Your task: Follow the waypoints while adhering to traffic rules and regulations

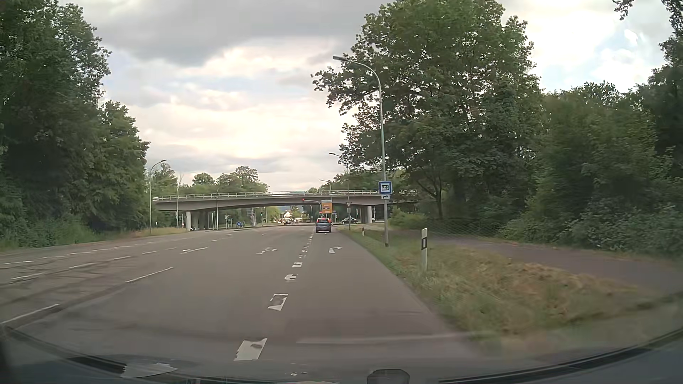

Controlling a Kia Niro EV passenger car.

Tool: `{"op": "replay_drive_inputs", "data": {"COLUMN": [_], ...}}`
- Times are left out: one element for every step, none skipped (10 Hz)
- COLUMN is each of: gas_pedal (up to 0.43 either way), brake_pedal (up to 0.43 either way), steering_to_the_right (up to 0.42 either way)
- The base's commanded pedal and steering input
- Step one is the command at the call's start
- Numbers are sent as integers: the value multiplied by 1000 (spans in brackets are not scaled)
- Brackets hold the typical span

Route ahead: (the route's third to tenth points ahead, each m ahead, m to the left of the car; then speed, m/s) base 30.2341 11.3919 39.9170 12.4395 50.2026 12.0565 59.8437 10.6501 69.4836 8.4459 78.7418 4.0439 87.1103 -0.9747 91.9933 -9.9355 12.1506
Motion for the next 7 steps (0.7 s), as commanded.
{"op": "replay_drive_inputs", "data": {"gas_pedal": [79, 47, 28, 20, 20, 20, 20], "brake_pedal": [0, 0, 0, 0, 0, 0, 0], "steering_to_the_right": [-16, -18, -18, -18, -18, -17, -17]}}
